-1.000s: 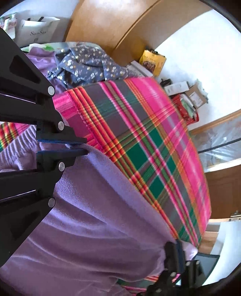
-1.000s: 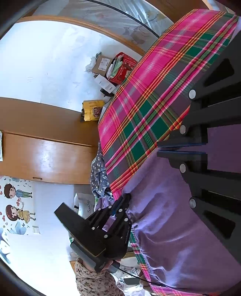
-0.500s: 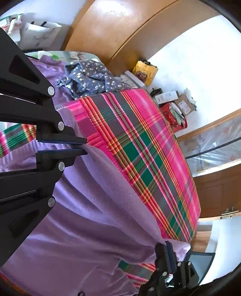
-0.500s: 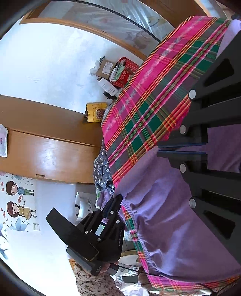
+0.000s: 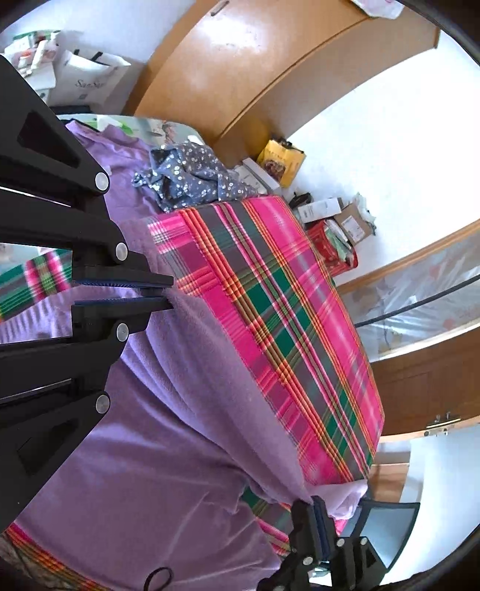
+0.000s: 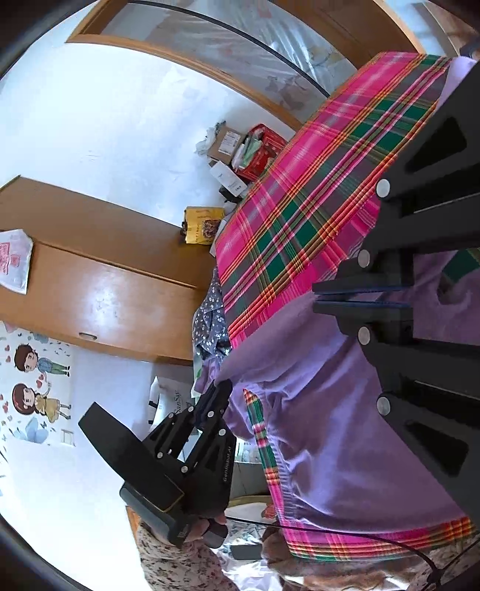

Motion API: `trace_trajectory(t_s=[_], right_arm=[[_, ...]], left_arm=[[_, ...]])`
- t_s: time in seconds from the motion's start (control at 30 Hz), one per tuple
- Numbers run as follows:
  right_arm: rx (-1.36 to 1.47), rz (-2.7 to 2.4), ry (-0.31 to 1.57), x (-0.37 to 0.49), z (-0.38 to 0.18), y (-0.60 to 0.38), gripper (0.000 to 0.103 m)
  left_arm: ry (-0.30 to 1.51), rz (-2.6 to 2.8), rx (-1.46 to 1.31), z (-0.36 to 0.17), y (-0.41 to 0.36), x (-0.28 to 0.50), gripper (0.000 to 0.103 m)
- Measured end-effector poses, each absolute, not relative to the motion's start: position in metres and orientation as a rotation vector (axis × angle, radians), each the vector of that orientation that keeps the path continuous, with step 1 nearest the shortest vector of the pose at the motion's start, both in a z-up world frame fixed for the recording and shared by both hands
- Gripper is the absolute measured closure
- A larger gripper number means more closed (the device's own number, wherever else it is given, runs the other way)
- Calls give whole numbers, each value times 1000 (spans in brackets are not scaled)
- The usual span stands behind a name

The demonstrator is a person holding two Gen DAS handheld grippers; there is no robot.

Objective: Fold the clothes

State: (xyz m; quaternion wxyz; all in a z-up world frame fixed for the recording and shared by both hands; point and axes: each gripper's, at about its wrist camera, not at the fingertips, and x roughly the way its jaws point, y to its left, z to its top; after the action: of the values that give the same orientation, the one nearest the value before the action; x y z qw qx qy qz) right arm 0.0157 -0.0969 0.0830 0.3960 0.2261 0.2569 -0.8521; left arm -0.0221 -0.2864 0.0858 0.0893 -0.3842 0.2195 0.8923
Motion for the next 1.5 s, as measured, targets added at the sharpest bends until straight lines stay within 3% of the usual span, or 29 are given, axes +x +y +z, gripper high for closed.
trace_trajectory(t_s=[0.57,1.5], right_arm=[[520,-2197,693,96,89,-95,100],[653,-2138,773,160,0,-99,100]], left_arm=[[574,2757,-1058,96,-283,66,98],[282,2796,-1158,23,-289,139,98]])
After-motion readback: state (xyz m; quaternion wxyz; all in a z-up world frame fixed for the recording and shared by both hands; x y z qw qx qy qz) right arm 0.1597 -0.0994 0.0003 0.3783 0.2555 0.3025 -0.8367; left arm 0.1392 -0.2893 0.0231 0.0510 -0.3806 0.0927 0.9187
